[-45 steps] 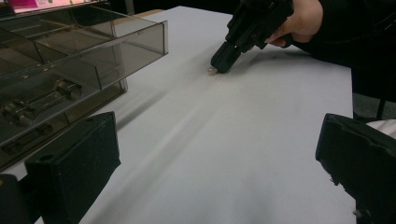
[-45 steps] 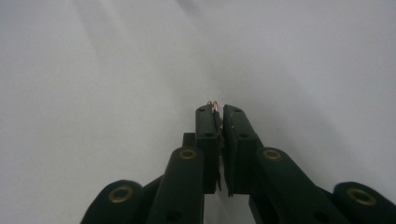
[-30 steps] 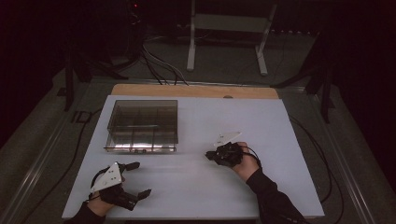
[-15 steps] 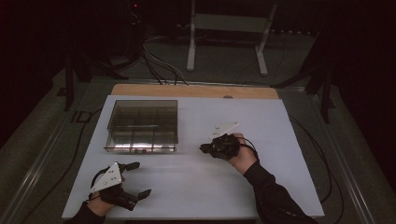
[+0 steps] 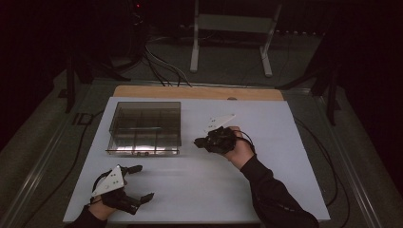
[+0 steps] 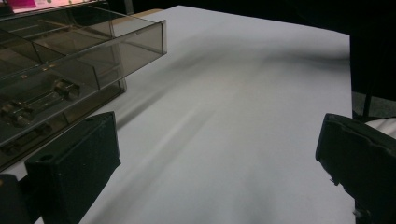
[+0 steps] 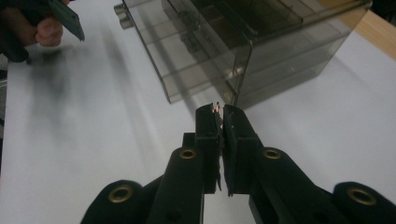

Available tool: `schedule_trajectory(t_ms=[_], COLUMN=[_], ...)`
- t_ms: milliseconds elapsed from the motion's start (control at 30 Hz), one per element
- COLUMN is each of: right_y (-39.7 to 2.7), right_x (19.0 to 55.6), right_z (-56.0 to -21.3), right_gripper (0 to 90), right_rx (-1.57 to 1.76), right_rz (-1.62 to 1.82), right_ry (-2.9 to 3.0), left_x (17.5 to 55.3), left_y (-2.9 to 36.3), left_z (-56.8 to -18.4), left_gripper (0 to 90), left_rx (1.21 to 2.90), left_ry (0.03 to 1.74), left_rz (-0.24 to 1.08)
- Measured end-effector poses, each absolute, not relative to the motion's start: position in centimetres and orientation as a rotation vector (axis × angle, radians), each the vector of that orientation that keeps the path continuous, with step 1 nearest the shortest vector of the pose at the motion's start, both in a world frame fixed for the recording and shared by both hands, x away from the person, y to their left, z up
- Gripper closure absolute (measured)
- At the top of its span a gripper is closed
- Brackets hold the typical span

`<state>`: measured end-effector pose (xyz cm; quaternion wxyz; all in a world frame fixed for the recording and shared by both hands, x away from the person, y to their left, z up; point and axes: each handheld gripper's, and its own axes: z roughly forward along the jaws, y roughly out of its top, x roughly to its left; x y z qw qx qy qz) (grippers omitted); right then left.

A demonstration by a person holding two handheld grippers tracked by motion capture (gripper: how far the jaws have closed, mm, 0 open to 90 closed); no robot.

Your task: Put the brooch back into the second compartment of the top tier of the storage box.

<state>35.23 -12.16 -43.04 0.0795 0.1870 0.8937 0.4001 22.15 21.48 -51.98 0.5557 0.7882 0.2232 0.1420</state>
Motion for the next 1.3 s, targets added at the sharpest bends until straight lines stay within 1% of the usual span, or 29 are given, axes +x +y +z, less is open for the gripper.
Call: schedule_trajectory(t_ms=[633,767,1300], right_y=[-8.9,-7.6,-4.1], right_x=[36.4,36.6,36.9], right_z=[-40.8,-40.2,-39.6], right_gripper=[85.9,86.0,86.0], right_rx=[0.507,0.486,0.425], right_rz=[1.211,1.213,1.229], right_ry=[2.681,2.685,2.710], left_x=[22.1,22.1,22.1], left_y=[21.5,21.5,21.5], left_z=[-52.0,-51.9,-51.9], left_gripper=[0.6,0.6,0.6], left_rx=[1.861,1.857,1.857], left_ry=[0.524,0.525,0.520], left_rz=[0.334,0.335,0.332])
